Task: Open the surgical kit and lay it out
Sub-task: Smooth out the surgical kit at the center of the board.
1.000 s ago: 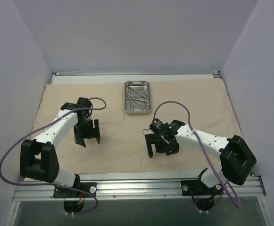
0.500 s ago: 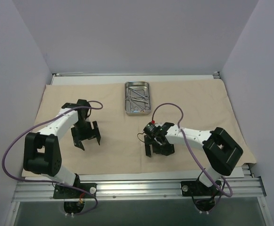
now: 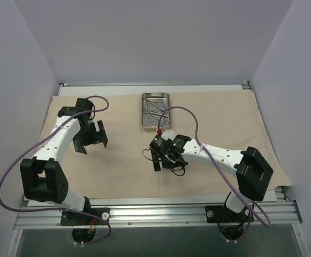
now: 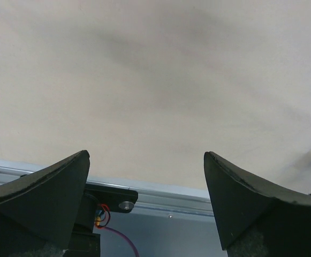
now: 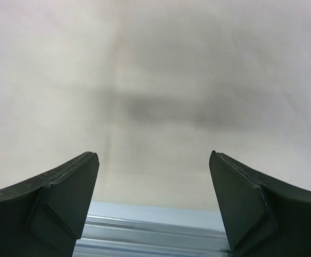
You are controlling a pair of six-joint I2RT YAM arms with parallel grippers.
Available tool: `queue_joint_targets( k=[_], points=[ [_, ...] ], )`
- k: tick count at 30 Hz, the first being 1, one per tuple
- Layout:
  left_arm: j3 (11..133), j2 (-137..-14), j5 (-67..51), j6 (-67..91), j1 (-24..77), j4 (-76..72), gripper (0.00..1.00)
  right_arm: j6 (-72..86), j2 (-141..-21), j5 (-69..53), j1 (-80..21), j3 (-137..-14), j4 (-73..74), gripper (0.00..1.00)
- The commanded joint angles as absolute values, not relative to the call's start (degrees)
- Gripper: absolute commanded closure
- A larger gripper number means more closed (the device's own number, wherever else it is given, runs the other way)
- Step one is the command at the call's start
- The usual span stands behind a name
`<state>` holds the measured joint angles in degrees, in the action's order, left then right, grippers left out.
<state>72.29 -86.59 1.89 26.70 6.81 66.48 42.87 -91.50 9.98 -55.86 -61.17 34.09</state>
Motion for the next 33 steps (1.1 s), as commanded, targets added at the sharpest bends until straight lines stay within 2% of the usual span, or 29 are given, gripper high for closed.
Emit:
queue_joint_targets(
  k=[1,3,4,5,6,12,13,14,17,25,27,33],
  points=[
    [76.46,-86.92,4.66,25.22,6.42,67.50,0.02,37.10,-93.33,15.12,-56.34,-70.46,35.17,0.13],
    [76.64,-88.24,4.22,25.84,6.24,67.15,0.01,32.97,-97.88,13.02,-56.77,-73.98,33.32,0.19],
    [76.64,-88.59,3.87,26.36,5.72,66.89,0.01,31.65,-99.48,10.83,-57.21,-75.31,31.66,0.26],
    [76.90,-89.12,3.52,26.37,5.45,66.62,0.00,30.77,-101.06,10.11,-57.74,-76.63,31.03,0.39],
    [77.25,-89.30,3.17,26.19,5.01,66.19,0.00,28.67,-103.95,9.41,-58.44,-78.03,30.16,0.44],
    [81.91,-90.88,2.02,23.64,-2.63,66.35,0.03,22.77,-112.05,3.88,-64.07,-86.30,24.97,0.62],
    [82.09,-91.05,1.33,23.21,-3.33,66.10,0.04,21.72,-112.67,2.74,-64.42,-86.57,23.66,0.66],
    [82.18,-91.23,1.06,23.12,-4.21,65.92,0.04,21.62,-113.98,0.81,-65.03,-86.66,23.03,0.74],
    [81.92,-91.32,0.18,23.03,-4.75,65.39,0.04,21.71,-116.27,-1.93,-65.83,-86.57,22.06,0.86],
    [79.19,-90.35,0.00,23.03,-5.01,63.72,0.04,20.66,-117.25,-6.15,-66.88,-80.26,21.27,0.94],
    [78.93,-90.53,0.00,23.03,-5.18,63.55,0.04,20.22,-116.81,-7.20,-66.97,-78.84,21.44,0.98],
    [79.01,-91.32,-1.93,22.76,-5.36,62.75,0.04,17.93,-115.22,-6.95,-67.24,-78.04,22.06,1.00]
  ],
)
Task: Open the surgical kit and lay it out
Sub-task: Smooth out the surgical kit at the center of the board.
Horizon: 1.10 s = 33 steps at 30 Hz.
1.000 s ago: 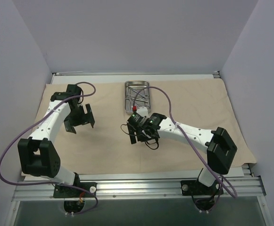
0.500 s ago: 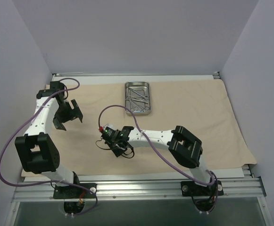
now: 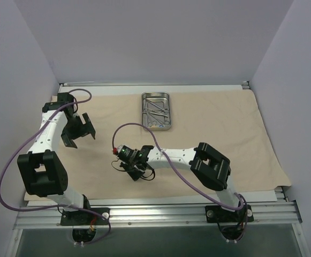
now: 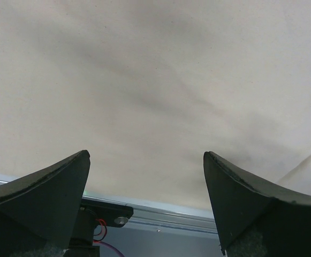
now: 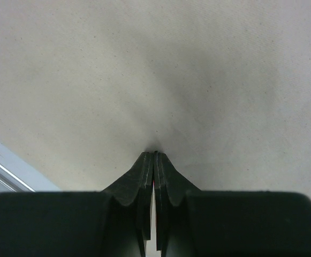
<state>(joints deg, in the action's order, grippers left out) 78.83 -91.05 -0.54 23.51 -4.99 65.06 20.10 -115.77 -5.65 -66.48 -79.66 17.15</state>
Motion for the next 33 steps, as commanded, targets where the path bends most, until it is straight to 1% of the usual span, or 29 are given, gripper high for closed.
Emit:
queue_joint_targets(
  k=[1,5,7,9,10,11,13,16,17,19,20,22,23,25,27,29,33],
  points=[
    [79.01,-91.49,-2.02,22.68,-5.36,62.58,0.04,17.15,-115.31,-6.60,-67.15,-79.09,22.41,1.00],
    [80.41,-93.68,-2.55,22.33,-5.36,62.23,0.04,15.38,-116.10,-5.45,-66.80,-87.17,23.12,1.00],
    [81.64,-94.65,-2.72,21.97,-5.36,62.14,0.04,13.98,-116.54,-6.50,-66.71,-92.44,21.98,1.00],
    [83.84,-96.93,-6.05,21.18,-5.62,60.56,0.04,13.01,-118.38,-9.66,-66.36,-97.19,21.09,1.00],
    [85.07,-98.16,-7.02,21.18,-5.54,60.56,0.00,12.83,-119.26,-10.71,-66.18,-98.60,20.92,1.00],
    [86.30,-100.96,-8.77,21.01,-5.62,60.47,0.07,12.66,-121.09,-11.68,-66.09,-99.92,20.92,1.00],
    [89.64,-103.44,-9.23,21.53,-5.54,60.21,0.10,12.48,-122.43,-13.53,-66.01,-102.04,20.22,1.00],
    [92.97,-108.44,-10.46,22.06,-5.54,59.50,0.20,12.83,-124.01,-15.55,-66.09,-102.04,18.64,1.00],
    [93.77,-111.07,-10.81,22.23,-5.54,59.85,0.31,13.01,-124.45,-15.90,-66.18,-101.87,18.11,1.00],
    [95.61,-113.46,-11.16,22.67,-5.54,59.85,0.39,13.10,-124.63,-16.52,-66.36,-101.08,16.27,1.00],
    [95.97,-115.47,-10.90,22.85,-5.54,59.77,0.50,13.10,-124.72,-17.13,-66.44,-101.07,15.74,1.00],
    [96.41,-117.24,-10.72,23.20,-5.54,59.68,0.64,13.01,-125.07,-17.66,-66.80,-101.25,14.51,1.00],
    [96.33,-118.29,-10.72,23.29,-5.54,59.24,0.75,13.01,-125.59,-18.01,-66.97,-101.86,14.42,1.00],
    [95.72,-118.65,-10.29,23.90,-5.54,58.45,0.80,13.36,-126.38,-18.37,-67.15,-102.39,14.50,1.00],
    [94.92,-119.61,-10.20,24.34,-5.80,58.10,0.88,13.88,-127.18,-19.50,-67.24,-101.61,14.59,1.00],
    [94.57,-120.84,-10.11,24.70,-5.89,58.36,0.94,13.98,-127.35,-19.77,-67.93,-100.11,14.15,1.00],
    [93.78,-122.34,-10.46,25.05,-6.85,58.01,0.96,12.75,-127.79,-19.95,-69.51,-95.91,15.12,1.00]
  ],
)
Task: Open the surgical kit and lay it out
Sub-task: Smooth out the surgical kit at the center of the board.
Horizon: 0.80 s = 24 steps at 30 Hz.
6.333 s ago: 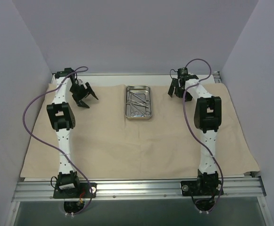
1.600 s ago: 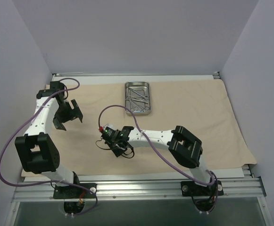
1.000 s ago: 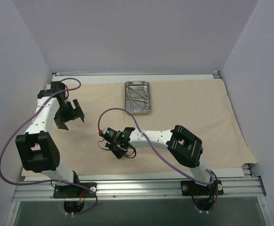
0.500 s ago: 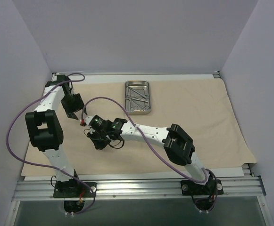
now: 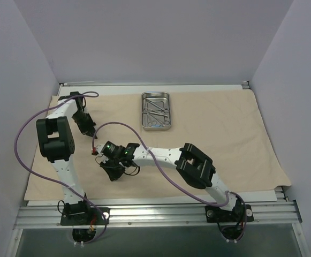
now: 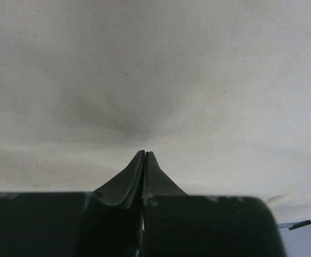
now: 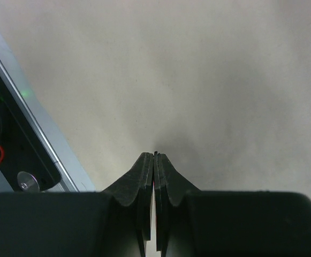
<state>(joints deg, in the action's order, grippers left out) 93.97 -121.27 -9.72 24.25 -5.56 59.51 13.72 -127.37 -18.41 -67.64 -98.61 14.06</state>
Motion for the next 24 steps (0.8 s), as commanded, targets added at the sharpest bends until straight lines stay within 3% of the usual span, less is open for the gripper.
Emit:
queue_joint_targets(
  k=[1,6,18,20,21,24],
  points=[
    [93.43,-122.43,-10.46,25.22,-7.12,57.83,0.96,12.40,-127.71,-20.04,-69.78,-94.93,15.12,1.00],
    [93.16,-123.83,-10.72,25.05,-8.26,57.57,0.97,10.38,-126.83,-20.48,-70.40,-91.76,16.34,1.00],
    [95.09,-125.60,-11.86,25.05,-9.05,58.09,0.97,5.54,-127.01,-20.49,-70.66,-97.38,22.14,1.00],
    [95.19,-123.32,-11.61,24.79,-8.79,57.22,0.89,6.24,-123.94,-16.46,-70.05,-97.47,21.02,1.00],
    [95.19,-122.01,-10.91,24.87,-8.70,57.13,0.76,6.94,-122.36,-13.13,-69.44,-97.12,20.31,1.00],
    [95.97,-116.91,-9.50,24.44,-8.70,56.86,0.65,11.41,-116.91,-8.20,-64.26,-96.50,19.25,1.00]
  ],
)
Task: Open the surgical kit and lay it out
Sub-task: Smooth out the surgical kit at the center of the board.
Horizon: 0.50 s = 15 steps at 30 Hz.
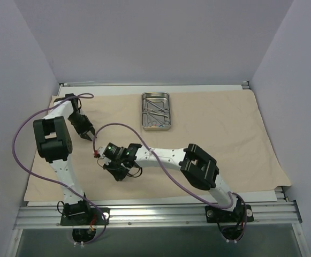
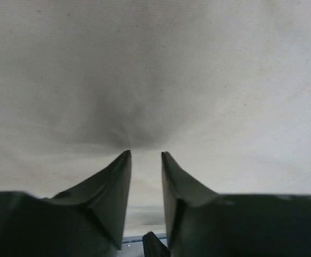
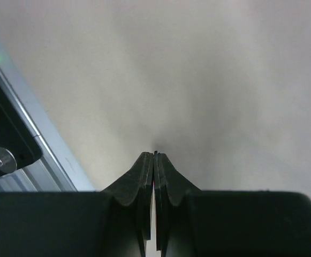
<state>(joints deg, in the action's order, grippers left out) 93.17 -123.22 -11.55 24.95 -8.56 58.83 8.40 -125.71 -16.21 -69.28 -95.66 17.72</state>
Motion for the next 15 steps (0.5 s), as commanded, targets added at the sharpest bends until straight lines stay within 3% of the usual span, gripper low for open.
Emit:
queue_joint_targets(
  k=[1,3,5,6,9,15],
  points=[
    [96.15,-114.55,-9.23,24.43,-8.70,56.78,0.59,12.73,-114.81,-7.22,-62.59,-96.50,19.51,0.98],
    [96.42,-112.51,-9.23,24.26,-8.70,56.52,0.41,15.72,-112.69,-4.50,-57.32,-95.72,21.09,0.88],
    [96.33,-110.57,-9.66,24.00,-8.70,55.99,0.37,18.18,-109.61,-1.07,-54.07,-94.93,24.24,0.80],
    [96.59,-110.31,-9.84,23.91,-8.70,56.16,0.35,18.98,-108.38,-0.18,-50.57,-93.53,25.39,0.68],
    [96.77,-110.74,-10.89,24.17,-8.70,56.51,0.30,22.83,-103.02,5.53,-42.14,-89.49,30.14,0.51],
    [96.41,-113.46,-15.55,26.71,-7.30,53.44,0.35,26.63,-84.94,9.41,-24.55,-70.16,34.36,0.52]
  ],
)
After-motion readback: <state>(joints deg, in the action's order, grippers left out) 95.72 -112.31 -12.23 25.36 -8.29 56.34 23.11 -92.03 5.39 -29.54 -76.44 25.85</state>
